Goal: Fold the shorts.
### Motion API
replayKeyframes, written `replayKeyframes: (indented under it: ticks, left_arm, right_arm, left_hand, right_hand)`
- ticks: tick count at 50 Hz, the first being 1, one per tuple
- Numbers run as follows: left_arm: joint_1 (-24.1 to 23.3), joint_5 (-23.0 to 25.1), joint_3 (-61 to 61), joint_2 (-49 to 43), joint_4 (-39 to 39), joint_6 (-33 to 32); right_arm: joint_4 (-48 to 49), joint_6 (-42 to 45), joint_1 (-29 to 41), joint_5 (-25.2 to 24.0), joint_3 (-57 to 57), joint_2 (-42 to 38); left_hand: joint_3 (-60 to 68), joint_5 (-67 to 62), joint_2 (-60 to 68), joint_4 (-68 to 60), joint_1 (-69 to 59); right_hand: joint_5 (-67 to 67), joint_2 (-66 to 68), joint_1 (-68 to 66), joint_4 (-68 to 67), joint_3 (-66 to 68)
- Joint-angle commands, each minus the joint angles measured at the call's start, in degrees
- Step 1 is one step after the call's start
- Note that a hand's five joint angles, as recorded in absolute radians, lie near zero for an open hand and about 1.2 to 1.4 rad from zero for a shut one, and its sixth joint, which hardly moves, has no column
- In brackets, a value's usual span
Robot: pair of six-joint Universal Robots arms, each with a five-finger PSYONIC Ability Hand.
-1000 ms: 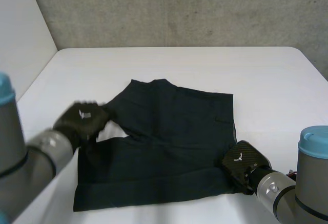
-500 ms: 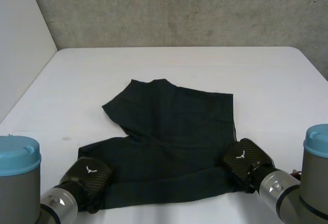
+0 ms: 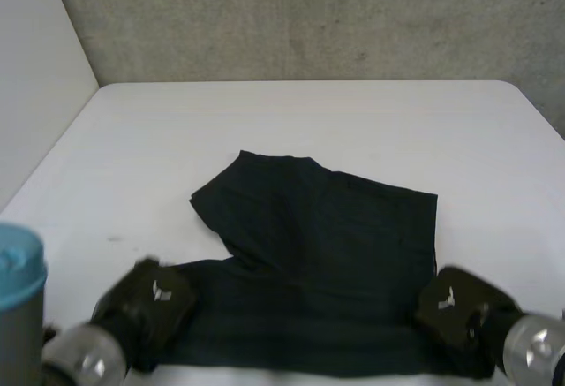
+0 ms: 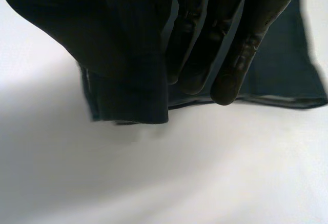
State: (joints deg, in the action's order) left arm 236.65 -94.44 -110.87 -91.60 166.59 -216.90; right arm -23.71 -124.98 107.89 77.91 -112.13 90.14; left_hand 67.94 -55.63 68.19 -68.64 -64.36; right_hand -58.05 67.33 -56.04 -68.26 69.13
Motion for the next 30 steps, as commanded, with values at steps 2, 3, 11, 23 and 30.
replayKeyframes:
  ticks: [2,3,11,23,30]
  left_arm:
    - [-0.1,-0.9,14.1,-12.2,16.7,-0.3]
    - [-0.1,-0.8,15.3,-13.2,18.7,-0.5]
    - [0.6,0.0,28.0,-26.8,35.5,-6.7]
    - [1.3,3.6,47.8,-46.1,37.2,-9.2]
    - [2.3,5.3,54.4,-54.5,39.3,-7.0]
  right_arm:
    - [9.2,-6.9,0.1,1.9,6.1,-6.1]
    - [9.7,-7.0,0.3,2.6,6.7,-6.7]
    - [22.2,-7.3,0.7,10.6,12.2,-12.7]
    - [45.1,-5.4,0.7,12.0,21.0,-27.5]
    - [55.0,-4.3,0.7,9.4,27.5,-39.2]
  left_hand:
    - [12.1,-14.4,11.8,-11.4,-15.6]
    - [12.1,-14.4,11.8,-11.4,-15.6]
    - [12.1,-14.4,11.8,-11.4,-15.6]
    - [12.1,-14.4,11.8,-11.4,-15.6]
    - [12.1,-14.4,11.8,-11.4,-15.6]
  right_hand:
    - [-12.0,12.7,-24.0,-11.7,10.9]
    - [-12.0,12.7,-24.0,-11.7,10.9]
    - [-12.0,12.7,-24.0,-11.7,10.9]
    - [-12.0,12.7,-24.0,-11.7,10.9]
    - [-12.0,12.7,-24.0,-11.7,10.9]
